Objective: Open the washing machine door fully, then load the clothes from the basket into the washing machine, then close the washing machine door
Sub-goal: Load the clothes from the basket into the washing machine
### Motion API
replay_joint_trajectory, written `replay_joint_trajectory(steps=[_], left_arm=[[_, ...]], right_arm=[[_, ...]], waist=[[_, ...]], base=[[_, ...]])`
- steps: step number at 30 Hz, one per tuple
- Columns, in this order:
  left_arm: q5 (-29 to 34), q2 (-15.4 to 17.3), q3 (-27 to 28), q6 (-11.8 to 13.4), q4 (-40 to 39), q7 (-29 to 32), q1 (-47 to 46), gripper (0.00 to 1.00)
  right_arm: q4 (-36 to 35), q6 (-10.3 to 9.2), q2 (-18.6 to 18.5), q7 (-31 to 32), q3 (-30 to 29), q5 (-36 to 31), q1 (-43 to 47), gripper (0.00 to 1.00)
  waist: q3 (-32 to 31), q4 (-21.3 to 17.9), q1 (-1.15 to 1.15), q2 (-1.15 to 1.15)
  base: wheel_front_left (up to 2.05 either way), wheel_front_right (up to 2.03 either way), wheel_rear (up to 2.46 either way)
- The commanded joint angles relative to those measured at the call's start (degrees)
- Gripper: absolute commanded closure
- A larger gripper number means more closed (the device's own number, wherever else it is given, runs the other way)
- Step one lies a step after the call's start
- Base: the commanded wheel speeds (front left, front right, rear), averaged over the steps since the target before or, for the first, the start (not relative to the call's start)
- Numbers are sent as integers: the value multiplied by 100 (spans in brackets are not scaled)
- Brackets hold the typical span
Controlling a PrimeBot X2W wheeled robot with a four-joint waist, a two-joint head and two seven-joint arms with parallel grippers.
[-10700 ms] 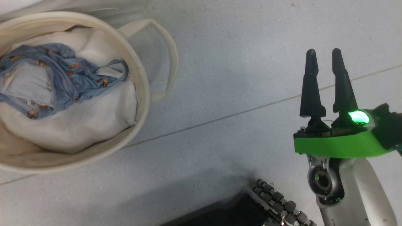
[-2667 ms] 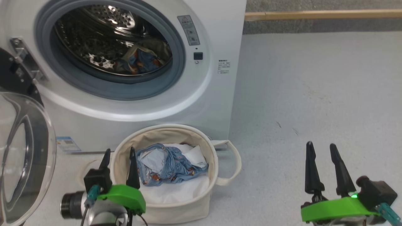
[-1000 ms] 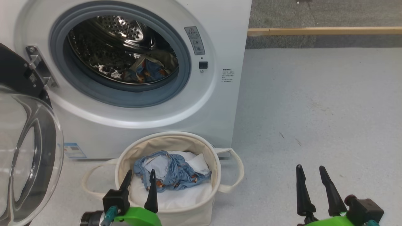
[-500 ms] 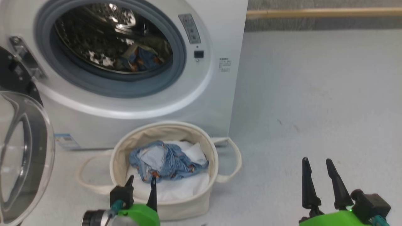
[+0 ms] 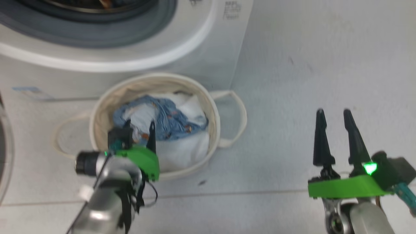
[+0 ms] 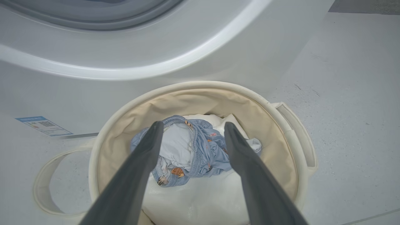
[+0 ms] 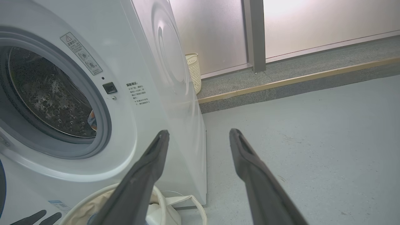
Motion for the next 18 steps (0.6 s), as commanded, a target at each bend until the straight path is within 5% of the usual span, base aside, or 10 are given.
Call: replay_joint_trajectory(steps=[1,11,18], left_arm=[[-44,93,142,-31,-51,-35,-224,0],[-172,97,9,-191,1319,311,-1629,0],[-238,343,46,-125,1599,664,-2146,0]], right_arm=[[-228,42,-28,-28,153,-61,-156,0],[-343,42,-28,-28,270,89,-851,0],[-357,42,-28,-28,303,320,-1069,0]], waist=[[608,-154,-1,0],[1709,-544,-1,0],[2224,-888,-1,0]], base=[[0,0,0],[0,0,0],[0,0,0]])
